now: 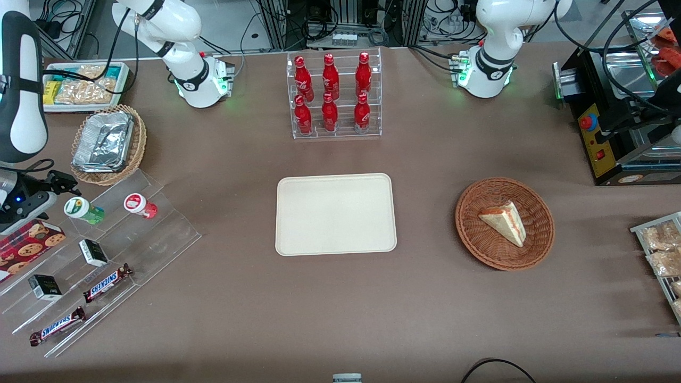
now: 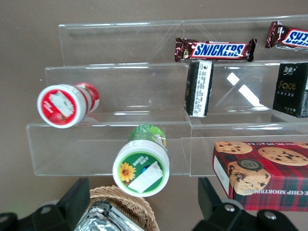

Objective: Place green gum on tray
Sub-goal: 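Lower the right gripper and close it around the green-lidded gum tub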

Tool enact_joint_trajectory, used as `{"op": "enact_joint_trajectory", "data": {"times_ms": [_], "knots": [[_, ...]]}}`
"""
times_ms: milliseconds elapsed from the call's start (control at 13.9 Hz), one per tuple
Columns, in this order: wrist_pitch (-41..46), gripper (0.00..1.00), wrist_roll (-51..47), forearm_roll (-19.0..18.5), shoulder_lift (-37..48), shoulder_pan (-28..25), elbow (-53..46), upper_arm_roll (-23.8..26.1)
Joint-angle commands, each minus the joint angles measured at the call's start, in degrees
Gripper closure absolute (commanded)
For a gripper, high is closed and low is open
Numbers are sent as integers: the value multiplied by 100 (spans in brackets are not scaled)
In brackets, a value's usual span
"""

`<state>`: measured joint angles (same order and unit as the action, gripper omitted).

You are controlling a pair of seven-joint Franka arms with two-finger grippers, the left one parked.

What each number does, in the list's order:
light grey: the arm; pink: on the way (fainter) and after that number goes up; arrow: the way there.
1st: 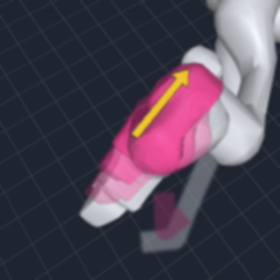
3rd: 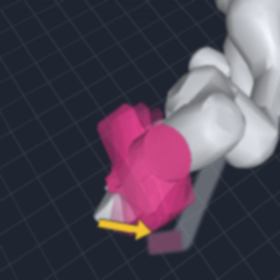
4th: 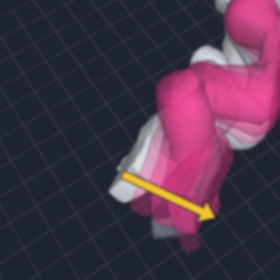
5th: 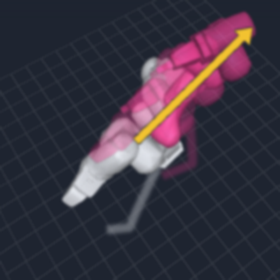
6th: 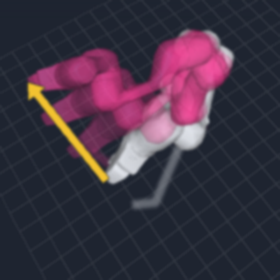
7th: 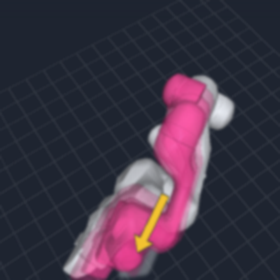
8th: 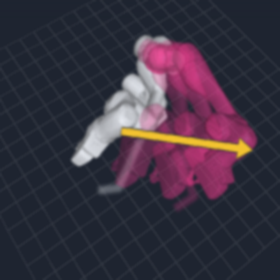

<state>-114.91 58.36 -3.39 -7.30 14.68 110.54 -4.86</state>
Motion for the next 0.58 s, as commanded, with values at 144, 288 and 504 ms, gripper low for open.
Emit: {"op": "enact_joint_trajectory", "data": {"times_ms": [144,288,504], "knots": [[-515,0,185,146,62,78,415,37],[-594,0,185,260,62,78,503,37],[-813,0,185,295,54,78,644,37]]}}
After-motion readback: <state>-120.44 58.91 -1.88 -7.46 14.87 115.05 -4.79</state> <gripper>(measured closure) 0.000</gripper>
